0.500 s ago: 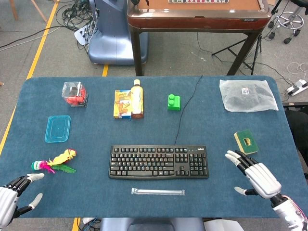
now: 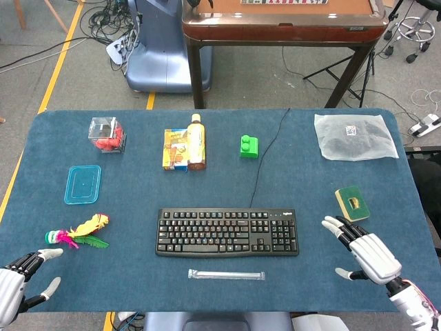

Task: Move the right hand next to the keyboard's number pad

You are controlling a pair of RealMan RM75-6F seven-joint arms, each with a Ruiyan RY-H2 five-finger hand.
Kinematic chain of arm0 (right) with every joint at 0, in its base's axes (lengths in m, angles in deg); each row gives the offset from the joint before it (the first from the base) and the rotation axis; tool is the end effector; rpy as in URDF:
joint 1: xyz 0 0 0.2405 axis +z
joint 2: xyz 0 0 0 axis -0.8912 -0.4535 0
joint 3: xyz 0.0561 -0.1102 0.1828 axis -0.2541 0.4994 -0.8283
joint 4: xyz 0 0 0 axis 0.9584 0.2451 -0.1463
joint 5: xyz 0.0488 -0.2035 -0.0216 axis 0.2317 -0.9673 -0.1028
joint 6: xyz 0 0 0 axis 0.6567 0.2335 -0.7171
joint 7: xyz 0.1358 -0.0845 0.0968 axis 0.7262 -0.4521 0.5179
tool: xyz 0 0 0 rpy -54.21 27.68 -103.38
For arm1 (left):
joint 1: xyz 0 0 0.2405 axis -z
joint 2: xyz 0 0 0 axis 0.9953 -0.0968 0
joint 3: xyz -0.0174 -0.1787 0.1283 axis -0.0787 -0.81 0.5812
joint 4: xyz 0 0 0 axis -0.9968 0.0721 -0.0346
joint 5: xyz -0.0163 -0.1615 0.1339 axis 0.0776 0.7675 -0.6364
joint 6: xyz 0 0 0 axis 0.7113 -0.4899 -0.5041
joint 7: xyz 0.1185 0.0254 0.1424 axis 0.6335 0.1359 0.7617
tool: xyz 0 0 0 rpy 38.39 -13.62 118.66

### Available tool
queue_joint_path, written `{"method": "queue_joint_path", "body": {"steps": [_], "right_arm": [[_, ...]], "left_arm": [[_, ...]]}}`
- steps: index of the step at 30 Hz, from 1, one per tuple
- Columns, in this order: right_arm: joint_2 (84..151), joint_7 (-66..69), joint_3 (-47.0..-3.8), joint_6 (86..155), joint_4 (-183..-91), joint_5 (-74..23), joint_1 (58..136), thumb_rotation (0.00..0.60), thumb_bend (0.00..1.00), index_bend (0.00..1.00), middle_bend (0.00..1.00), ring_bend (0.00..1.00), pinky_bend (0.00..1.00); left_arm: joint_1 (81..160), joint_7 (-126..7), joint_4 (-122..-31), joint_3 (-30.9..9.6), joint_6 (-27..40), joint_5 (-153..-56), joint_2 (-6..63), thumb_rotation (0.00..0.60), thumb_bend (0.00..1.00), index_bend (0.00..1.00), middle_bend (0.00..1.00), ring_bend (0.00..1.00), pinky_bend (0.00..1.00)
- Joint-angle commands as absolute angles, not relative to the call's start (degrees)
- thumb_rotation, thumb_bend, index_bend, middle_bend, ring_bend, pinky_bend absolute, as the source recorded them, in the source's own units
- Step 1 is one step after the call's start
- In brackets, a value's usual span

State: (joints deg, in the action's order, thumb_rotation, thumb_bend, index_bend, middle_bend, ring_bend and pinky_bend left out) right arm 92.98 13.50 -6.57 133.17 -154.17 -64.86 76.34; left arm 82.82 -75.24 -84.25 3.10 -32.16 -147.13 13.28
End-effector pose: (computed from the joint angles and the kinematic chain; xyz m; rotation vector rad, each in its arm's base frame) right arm -0.2530 -0.2016 0.0947 1.8560 -1.0698 0.9314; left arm -0.2676 0.1520 0.1428 -1.4925 -0.8772 -1.2006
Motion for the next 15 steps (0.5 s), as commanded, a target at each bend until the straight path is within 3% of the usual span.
{"method": "queue_joint_path", "body": {"steps": [1,5,11,13,15], "right_arm": [[93.05,13.21,-6.64,132.78,-154.29,-64.72,76.52,0.6,0.0,0.0,0.07,0.01,0.22],[93.85,12.06,-7.46,133.0,-154.93,-63.54,76.29,0.6,0.03,0.01,0.16,0.1,0.27],[95.18,9.23,-8.6,133.66,-155.68,-63.2,76.21,0.6,0.22,0.11,0.28,0.23,0.59],[95.32,6.83,-9.26,133.1,-156.24,-62.74,76.58,0.6,0.28,0.14,0.41,0.41,0.75],[95.61,4.17,-10.13,132.38,-157.12,-61.91,77.01,0.6,0.34,0.15,0.61,0.63,0.91]], "left_arm": [[82.86,-75.26,-84.32,3.12,-31.94,-147.03,13.28,0.6,0.26,0.31,0.36,0.38,0.53],[82.9,-75.2,-84.36,3.19,-31.58,-146.93,13.24,0.6,0.26,0.31,0.36,0.38,0.53],[82.77,-75.34,-84.72,3.09,-31.58,-146.55,13.02,0.6,0.26,0.31,0.36,0.38,0.53],[82.69,-75.32,-84.84,3.06,-31.78,-146.61,12.95,0.6,0.26,0.31,0.36,0.38,0.53],[82.61,-75.27,-84.91,3.08,-31.93,-146.7,12.9,0.6,0.26,0.31,0.36,0.38,0.53]]}}
